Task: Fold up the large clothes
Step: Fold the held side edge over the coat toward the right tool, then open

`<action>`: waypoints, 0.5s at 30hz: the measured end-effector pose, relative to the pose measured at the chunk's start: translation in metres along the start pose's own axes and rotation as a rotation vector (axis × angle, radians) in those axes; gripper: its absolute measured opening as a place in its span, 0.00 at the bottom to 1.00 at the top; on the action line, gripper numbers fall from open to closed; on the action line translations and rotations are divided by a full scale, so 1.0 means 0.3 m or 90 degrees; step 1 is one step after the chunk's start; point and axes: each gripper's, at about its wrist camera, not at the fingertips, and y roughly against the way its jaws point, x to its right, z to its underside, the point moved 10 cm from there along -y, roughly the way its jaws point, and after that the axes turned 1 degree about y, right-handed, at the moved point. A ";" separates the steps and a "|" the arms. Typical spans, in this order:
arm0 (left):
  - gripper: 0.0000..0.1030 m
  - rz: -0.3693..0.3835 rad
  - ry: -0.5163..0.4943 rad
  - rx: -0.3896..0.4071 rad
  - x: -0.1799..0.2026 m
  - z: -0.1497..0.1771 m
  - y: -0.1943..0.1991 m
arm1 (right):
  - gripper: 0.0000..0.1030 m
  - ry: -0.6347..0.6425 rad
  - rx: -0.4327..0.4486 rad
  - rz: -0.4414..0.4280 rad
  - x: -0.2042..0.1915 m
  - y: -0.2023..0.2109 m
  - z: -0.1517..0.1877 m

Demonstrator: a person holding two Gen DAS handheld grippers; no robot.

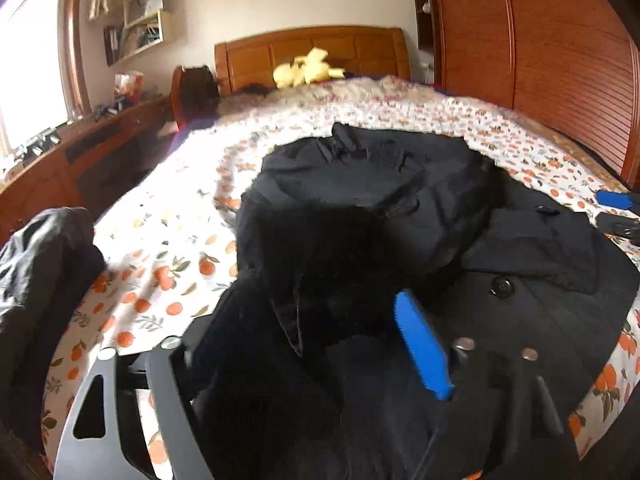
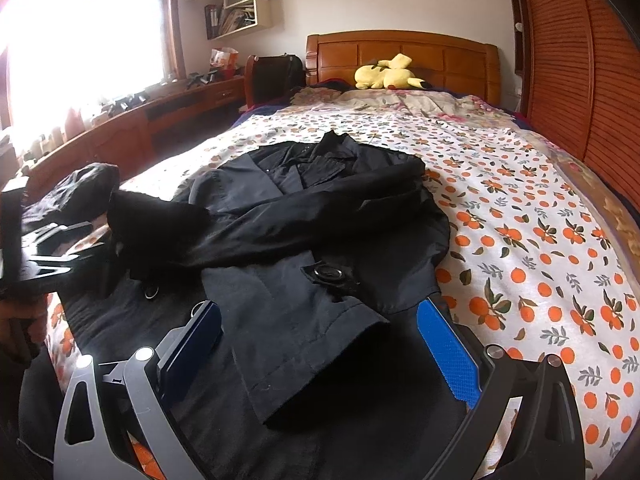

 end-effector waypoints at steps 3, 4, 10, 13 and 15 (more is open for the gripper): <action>0.81 0.007 -0.001 0.003 -0.004 0.000 0.028 | 0.92 0.003 -0.005 -0.002 -0.008 -0.007 0.004; 0.81 0.004 -0.006 0.004 -0.008 -0.003 0.031 | 0.92 0.004 -0.005 -0.003 -0.011 -0.008 0.004; 0.78 0.010 0.001 -0.037 -0.036 0.034 -0.028 | 0.92 0.021 -0.011 -0.001 -0.038 -0.019 0.011; 0.48 0.025 0.014 -0.072 -0.040 0.075 -0.079 | 0.92 0.029 -0.012 -0.004 -0.054 -0.022 0.012; 0.34 0.042 0.030 -0.095 -0.040 0.102 -0.111 | 0.92 0.030 -0.012 -0.005 -0.059 -0.023 0.012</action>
